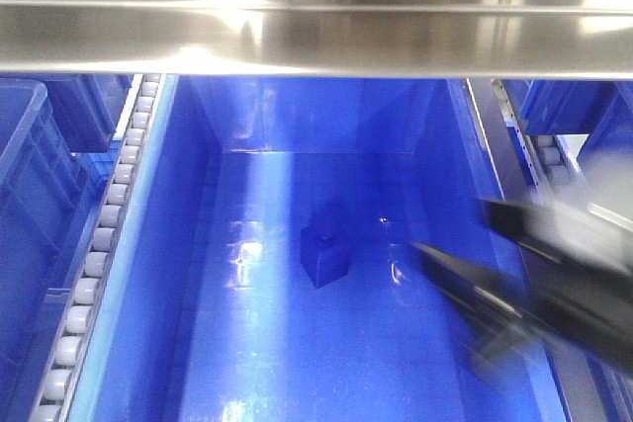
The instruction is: Pour parts from conveyor to right shelf
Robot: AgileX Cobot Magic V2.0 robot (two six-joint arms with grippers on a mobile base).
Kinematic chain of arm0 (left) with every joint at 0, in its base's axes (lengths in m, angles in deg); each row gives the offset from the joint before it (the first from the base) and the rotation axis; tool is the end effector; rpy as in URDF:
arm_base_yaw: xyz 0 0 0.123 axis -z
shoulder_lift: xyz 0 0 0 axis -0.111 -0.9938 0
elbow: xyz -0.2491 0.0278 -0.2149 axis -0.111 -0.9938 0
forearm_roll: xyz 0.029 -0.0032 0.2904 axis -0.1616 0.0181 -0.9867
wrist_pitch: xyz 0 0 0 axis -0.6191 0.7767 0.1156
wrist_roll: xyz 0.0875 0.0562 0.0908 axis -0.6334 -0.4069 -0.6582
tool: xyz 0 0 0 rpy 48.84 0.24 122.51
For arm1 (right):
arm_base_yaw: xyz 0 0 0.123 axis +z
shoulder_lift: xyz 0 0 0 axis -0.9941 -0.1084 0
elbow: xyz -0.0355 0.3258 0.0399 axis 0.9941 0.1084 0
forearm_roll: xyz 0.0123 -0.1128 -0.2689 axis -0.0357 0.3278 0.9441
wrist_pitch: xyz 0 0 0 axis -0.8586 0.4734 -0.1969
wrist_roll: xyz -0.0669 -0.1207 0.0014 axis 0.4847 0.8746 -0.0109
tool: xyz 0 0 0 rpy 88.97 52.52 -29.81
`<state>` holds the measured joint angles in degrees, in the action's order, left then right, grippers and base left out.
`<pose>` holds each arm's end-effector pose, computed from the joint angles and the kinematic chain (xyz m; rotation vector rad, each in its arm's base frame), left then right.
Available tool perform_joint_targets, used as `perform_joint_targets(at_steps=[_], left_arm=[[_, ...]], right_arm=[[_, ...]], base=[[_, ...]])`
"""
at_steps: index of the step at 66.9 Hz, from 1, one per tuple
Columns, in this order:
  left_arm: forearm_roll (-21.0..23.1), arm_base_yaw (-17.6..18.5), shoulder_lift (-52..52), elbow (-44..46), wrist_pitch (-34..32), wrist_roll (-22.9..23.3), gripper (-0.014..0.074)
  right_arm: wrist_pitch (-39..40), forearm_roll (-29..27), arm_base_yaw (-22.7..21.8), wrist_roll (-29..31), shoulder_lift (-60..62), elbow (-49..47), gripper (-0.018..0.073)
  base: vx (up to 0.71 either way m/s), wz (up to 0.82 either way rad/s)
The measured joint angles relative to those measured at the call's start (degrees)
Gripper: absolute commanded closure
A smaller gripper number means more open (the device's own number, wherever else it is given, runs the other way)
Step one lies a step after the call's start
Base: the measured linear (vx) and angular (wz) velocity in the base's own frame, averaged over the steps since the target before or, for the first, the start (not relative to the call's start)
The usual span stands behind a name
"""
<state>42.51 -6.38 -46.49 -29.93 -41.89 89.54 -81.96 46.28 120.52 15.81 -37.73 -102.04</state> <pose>0.0984 0.0000 0.2067 -0.0769 1.4957 -0.0827 0.1547 0.1120 0.3089 -0.5501 1.7409 0.4467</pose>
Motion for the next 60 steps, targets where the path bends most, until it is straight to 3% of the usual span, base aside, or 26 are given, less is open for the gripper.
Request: perform_joint_targets(at_steps=[25, 31, 44, 60], left_arm=[[0.0, 0.0, 0.0, 0.0, 0.0, 0.0, 0.0603], [0.0, 0.0, 0.0, 0.0, 0.0, 0.0, 0.0603], [0.0, 0.0, 0.0, 0.0, 0.0, 0.0, 0.0603], [0.0, 0.0, 0.0, 0.0, 0.0, 0.0, 0.0603]], right_arm=[[-0.8, 0.0, 0.0, 0.0, 31.4, 13.3, 0.0058], [-1.6, 0.0, 0.0, 0.0, 34.1, 14.7, 0.0157], [-2.4, 0.0, 0.0, 0.0, 35.1, 15.4, 0.0572], [-2.5, 0.0, 0.0, 0.0, 35.1, 15.4, 0.0568]], base=[[0.0, 0.0], [0.0, 0.0], [0.0, 0.0], [0.0, 0.0]])
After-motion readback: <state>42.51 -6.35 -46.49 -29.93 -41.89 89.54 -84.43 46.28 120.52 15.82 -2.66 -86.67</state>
